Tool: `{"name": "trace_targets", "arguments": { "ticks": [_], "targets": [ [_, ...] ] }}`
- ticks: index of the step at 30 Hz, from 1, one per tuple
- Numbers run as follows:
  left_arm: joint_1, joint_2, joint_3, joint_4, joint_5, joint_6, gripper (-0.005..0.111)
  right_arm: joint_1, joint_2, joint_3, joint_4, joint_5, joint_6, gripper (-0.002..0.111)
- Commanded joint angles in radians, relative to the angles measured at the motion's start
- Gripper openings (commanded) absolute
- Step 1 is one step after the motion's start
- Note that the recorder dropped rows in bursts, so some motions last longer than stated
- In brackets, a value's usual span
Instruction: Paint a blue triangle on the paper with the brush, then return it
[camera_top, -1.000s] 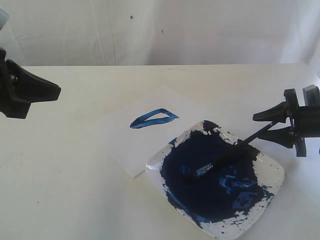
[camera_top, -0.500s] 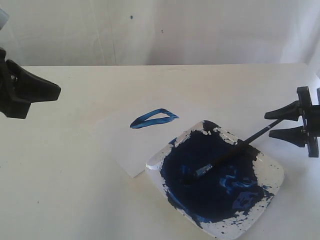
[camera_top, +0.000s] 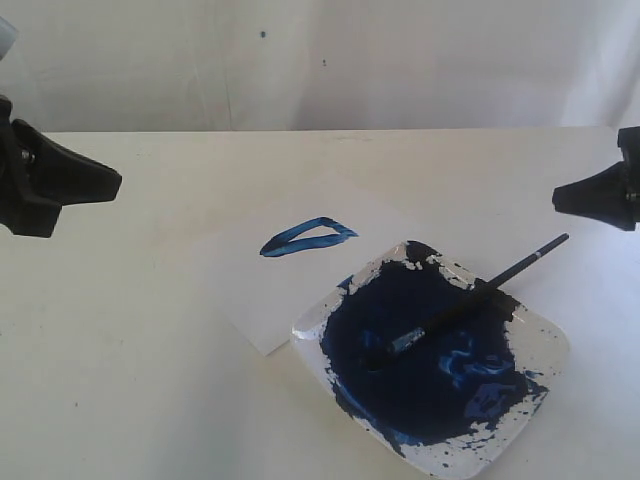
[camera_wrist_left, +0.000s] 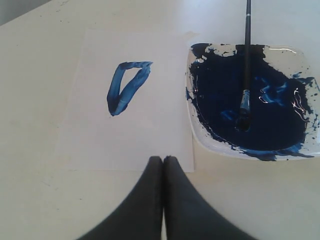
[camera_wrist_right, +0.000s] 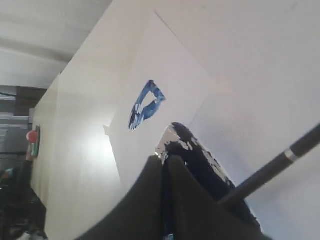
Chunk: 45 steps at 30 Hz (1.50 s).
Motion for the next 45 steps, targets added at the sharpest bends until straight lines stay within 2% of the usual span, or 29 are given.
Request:
{"name": "trace_targets", "arguments": {
  "ticks": [1,10,17,24,28,32,35,45],
  "targets": [
    [-0.001,-0.009,0.005,-0.016,0.009,-0.004,0.0,0.024,-0.118,0.005,0.002,0.011,-0.062,0.0],
    [-0.001,-0.009,0.005,-0.016,0.007,-0.004,0.0,0.141,-0.419,0.073,0.05,0.011,-0.264,0.0],
    [-0.001,-0.009,0.005,-0.019,-0.007,-0.004,0.0,0.16,-0.729,0.112,-0.094,0.011,-0.297,0.0],
    [-0.001,-0.009,0.005,-0.019,-0.007,-0.004,0.0,0.16,-1.11,0.284,-0.276,-0.391,-0.252,0.0],
    [-0.001,-0.009,0.005,-0.019,-0.009,-0.004,0.0,0.162,-1.264,0.408,-0.292,-0.618,-0.246,0.0],
    [-0.001,-0.009,0.005,-0.019,-0.016,-0.004,0.0,0.17,-1.321,0.491,-0.203,-0.829,-0.246,0.0],
    [-0.001,-0.009,0.005,-0.019,-0.02,-0.004,0.0,0.2,-1.319,0.502,-0.13,-0.904,-0.246,0.0],
    [-0.001,-0.009,0.005,-0.019,-0.008,-0.004,0.0,0.23,-1.314,0.502,-0.13,-0.877,-0.244,0.0]
  ]
}}
